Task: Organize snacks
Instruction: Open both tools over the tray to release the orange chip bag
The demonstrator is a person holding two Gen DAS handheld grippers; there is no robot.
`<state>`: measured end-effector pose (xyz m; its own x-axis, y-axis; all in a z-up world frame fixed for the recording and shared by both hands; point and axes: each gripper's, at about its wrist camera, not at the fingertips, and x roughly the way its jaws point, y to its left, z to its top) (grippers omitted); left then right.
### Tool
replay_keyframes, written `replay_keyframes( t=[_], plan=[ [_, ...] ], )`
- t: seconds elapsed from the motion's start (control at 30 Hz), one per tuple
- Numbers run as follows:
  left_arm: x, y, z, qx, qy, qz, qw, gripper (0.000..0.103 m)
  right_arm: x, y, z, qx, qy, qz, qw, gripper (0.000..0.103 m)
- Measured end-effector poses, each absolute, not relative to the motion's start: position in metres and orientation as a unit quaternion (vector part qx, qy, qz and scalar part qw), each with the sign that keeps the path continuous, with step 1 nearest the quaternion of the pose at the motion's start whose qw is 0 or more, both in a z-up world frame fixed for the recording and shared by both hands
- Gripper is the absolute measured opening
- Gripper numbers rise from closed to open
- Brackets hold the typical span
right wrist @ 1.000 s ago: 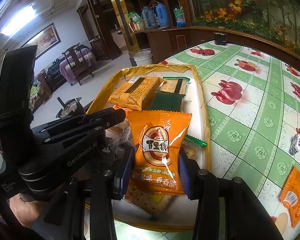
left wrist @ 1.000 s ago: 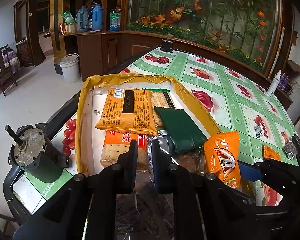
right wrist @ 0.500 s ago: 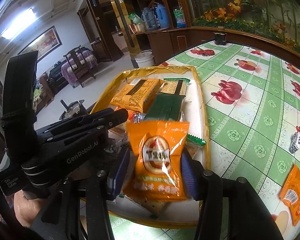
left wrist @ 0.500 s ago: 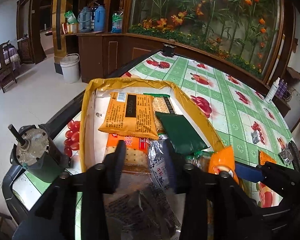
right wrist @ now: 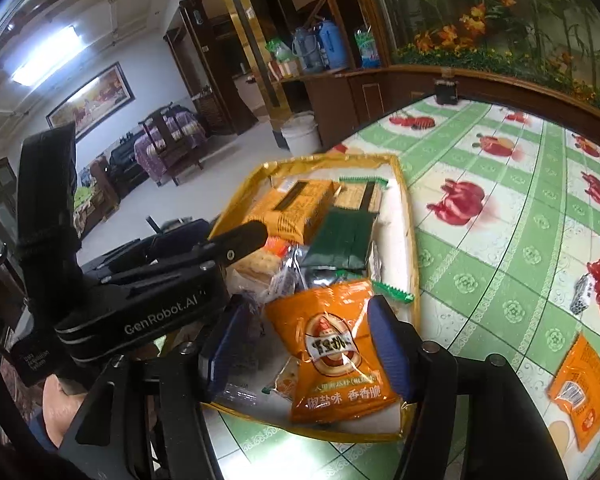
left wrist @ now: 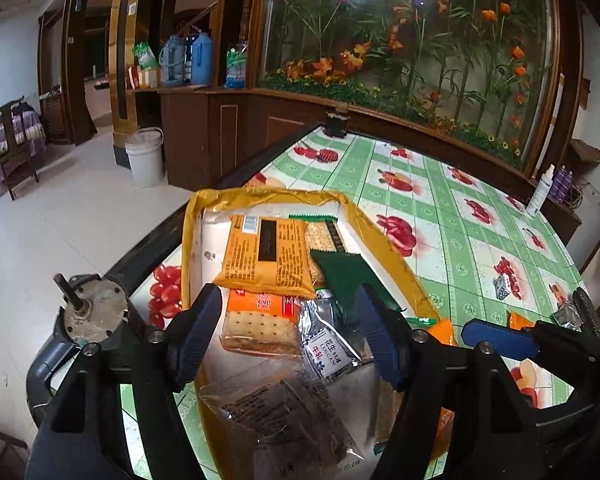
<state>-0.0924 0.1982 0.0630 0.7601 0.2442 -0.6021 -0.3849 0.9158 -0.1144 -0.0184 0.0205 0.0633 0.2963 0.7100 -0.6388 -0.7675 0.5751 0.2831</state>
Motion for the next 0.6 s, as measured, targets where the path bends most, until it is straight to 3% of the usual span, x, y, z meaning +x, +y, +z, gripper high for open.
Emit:
replay_keyframes(
  t=[0.07, 0.6],
  plan=[
    [-0.096, 0.198, 0.068, -0.113, 0.293, 0.179, 0.933, 0.082, -0.017, 0.016, 0.065, -0.018, 0.374, 0.468, 0.8, 0.064],
    [-0.101, 0.189, 0.078, -0.123, 0.273, 0.165, 0.94, 0.082, 0.003, -0.024, 0.076, 0.077, 0.367, 0.493, 0.785, 0.065]
  ],
)
